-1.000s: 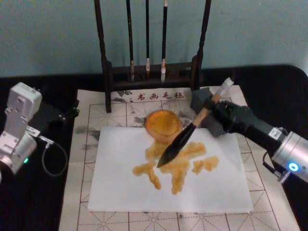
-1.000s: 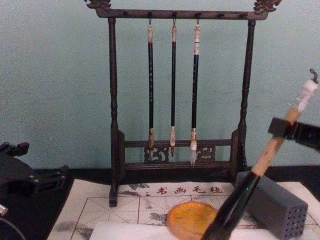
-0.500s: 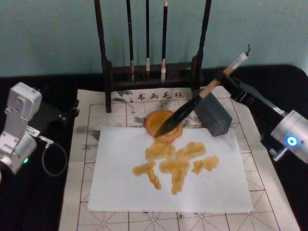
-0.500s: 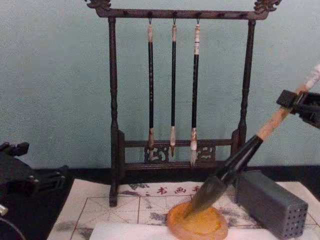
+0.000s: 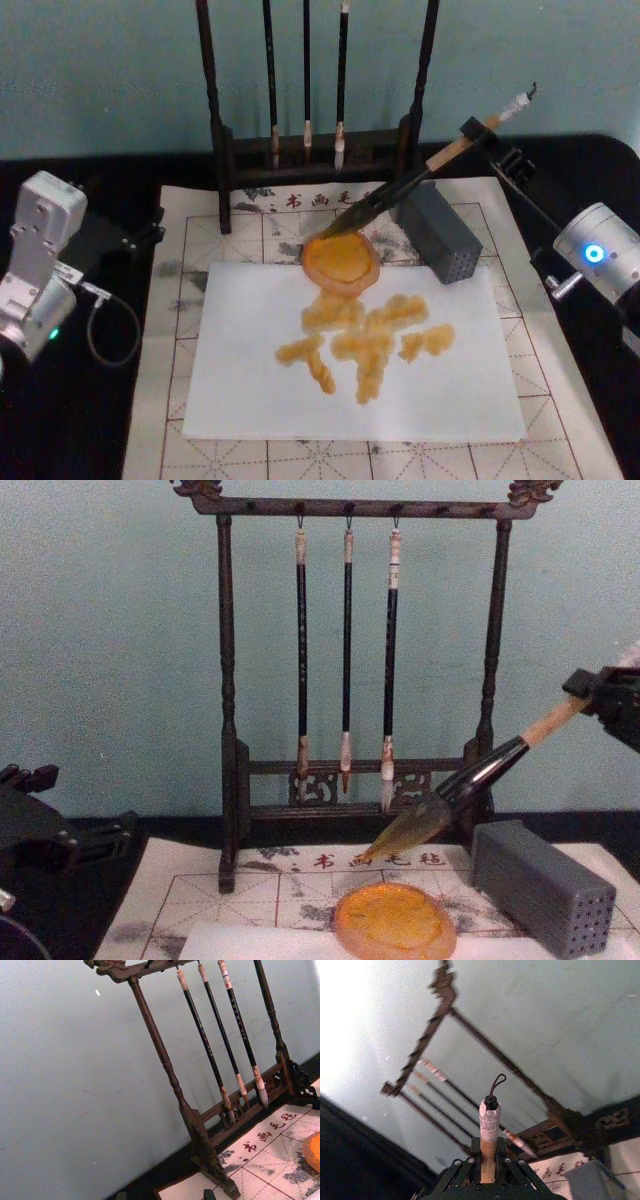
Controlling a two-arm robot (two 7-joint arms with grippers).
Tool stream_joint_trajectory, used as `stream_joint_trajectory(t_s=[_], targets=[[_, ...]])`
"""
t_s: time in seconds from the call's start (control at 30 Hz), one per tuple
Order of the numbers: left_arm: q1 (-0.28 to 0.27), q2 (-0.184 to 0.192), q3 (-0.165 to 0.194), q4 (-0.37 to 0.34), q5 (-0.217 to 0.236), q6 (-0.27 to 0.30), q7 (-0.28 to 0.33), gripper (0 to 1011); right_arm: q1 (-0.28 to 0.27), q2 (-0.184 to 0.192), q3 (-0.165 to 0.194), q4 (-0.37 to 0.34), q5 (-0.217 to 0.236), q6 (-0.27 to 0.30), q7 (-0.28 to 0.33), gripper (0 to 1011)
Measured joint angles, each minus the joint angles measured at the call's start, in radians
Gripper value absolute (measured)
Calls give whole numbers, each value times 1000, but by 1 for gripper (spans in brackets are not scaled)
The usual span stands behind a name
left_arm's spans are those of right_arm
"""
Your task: Pick up the brush from the inkstone, write on the paper, then place the brush back to its original position.
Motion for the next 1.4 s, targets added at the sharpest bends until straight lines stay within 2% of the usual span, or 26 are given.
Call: stream_joint_trajectory(t_s=[0.17,0.4,1.4], targets=[[0,0,0,0,0,0,0,1001,32,-31,2,54,40,-1,-52,179],[0,0,0,0,0,0,0,1001,57,-53,-10,104,65,-14,-90,179],[0,0,0,0,0,0,0,1001,46,-40,-69,133,141,-55,-163,179]])
